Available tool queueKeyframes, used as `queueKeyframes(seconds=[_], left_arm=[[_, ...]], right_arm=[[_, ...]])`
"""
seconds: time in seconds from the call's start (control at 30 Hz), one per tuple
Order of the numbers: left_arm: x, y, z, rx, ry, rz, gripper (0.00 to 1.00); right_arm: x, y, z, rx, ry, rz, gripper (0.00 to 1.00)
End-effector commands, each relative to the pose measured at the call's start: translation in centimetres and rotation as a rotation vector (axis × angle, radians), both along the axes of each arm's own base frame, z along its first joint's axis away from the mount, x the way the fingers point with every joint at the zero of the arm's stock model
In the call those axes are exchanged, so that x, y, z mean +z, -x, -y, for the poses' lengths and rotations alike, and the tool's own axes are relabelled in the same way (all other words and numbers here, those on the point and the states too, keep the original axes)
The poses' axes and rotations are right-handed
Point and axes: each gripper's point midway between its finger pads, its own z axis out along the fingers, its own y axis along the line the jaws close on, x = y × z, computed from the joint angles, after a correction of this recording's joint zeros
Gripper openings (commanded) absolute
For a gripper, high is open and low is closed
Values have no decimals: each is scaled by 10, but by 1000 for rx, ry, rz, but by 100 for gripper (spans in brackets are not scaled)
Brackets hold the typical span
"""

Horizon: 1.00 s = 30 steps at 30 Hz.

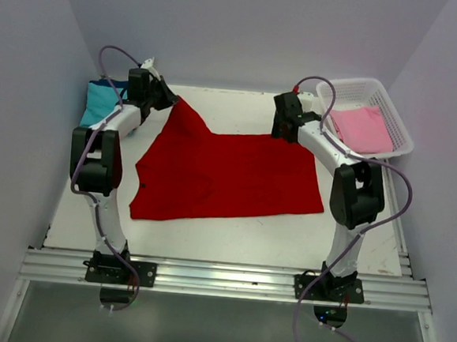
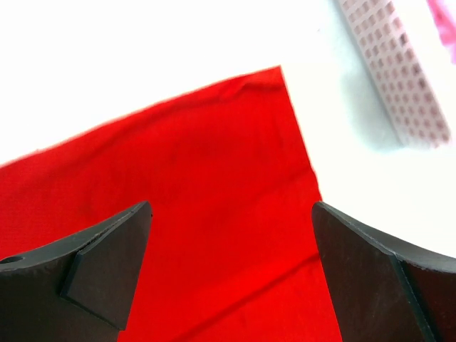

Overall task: Fold and stack the t-shirts
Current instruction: Fold the tshirt

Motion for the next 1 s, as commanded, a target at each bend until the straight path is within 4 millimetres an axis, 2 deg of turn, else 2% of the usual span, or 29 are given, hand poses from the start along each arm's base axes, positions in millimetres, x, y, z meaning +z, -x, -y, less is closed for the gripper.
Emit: queueKeyframes(seconds=[0.0, 0.07, 0.1, 0.13, 0.17, 0.2, 0.23, 0.27, 0.33, 0.47, 0.57, 0.6, 0.73, 0.83, 0.97], left_arm=[[38, 11, -1, -8, 39, 83, 0], [34, 20, -1, -9, 45, 72, 0], [41, 23, 0, -12, 47, 84, 0], [41, 27, 0, -13, 47, 83, 0], [35, 32, 0, -13, 47, 64, 0], [39, 36, 0, -12, 49, 68, 0], [40, 39, 0, -12, 49, 70, 0], [34, 44, 1, -17, 51, 55, 0], [38, 50, 1, -18, 54, 67, 0], [31, 60, 3, -28, 61, 51, 0], [30, 63, 4, -31, 61, 48, 0], [29, 64, 4, -33, 61, 46, 0], [30, 65, 6, -42, 71, 45, 0], [30, 68, 7, -46, 75, 41, 0], [28, 74, 7, -44, 80, 34, 0]], right_arm=[[-6, -18, 20, -107, -9, -5, 99], [-10, -30, 27, -126, -43, -5, 99], [-12, -34, 29, -129, -51, -10, 99], [-25, -38, 34, -139, -51, -37, 99], [-21, -46, 33, -140, -67, -28, 99], [-23, -50, 35, -146, -75, -33, 99], [-38, -53, 39, -154, -75, -62, 99], [-33, -60, 39, -156, -95, -55, 99], [-40, -69, 42, -163, -108, -59, 99], [-46, -79, 45, -166, -129, -67, 99], [-49, -83, 48, -180, -141, -66, 98], [-49, -84, 49, -186, -143, -65, 94], [-56, -84, 53, -205, -163, -72, 85], [-60, -80, 58, -237, -154, -77, 85], [-75, -65, 72, -329, -113, -87, 86]])
